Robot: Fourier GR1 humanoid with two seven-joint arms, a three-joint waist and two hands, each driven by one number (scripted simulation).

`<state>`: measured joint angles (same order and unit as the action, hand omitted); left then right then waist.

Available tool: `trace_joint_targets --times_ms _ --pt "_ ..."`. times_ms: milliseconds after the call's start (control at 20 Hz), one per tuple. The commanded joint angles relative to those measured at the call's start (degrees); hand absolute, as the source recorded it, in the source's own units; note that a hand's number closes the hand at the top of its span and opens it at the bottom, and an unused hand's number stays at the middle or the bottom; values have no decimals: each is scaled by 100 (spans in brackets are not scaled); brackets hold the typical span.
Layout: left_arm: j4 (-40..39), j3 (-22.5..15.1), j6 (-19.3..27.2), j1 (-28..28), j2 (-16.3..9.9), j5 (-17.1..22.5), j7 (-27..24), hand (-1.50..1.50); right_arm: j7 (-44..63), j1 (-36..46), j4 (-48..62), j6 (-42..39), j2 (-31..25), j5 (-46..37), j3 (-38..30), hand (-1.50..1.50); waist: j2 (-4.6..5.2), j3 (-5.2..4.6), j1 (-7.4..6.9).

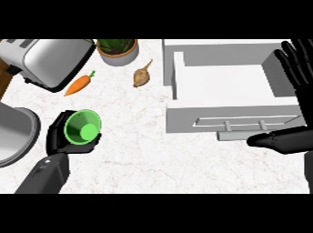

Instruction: Pick up the cup, place it into the drawer and close the drawer

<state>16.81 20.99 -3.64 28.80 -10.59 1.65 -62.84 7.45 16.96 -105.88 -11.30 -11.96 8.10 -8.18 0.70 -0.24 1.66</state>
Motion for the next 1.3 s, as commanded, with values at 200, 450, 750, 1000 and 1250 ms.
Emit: trace_joint_targets --times_ms 200,450,750,1000,1250 --pt "441 -63 -744 472 292 166 -519 150 -71 -170 -83 10 -61 3 -156 -150 -50 15 -59" --pt "1172 -441 -621 884 625 137 382 150 -58 -159 16 -45 -55 -34 -74 -150 -92 27 -179" --pt "2224 -897 -199 1543 1014 58 1661 150 108 -392 -471 78 33 -48 -39 -150 -136 31 -215" --pt "3056 -1458 273 2095 1052 353 3002 150 88 -211 -35 -26 -190 -43 -235 -150 -131 29 -207" --pt "3129 -1836 1118 3100 1057 609 4021 150 -542 -227 433 71 44 -325 -127 -150 -85 31 -118"
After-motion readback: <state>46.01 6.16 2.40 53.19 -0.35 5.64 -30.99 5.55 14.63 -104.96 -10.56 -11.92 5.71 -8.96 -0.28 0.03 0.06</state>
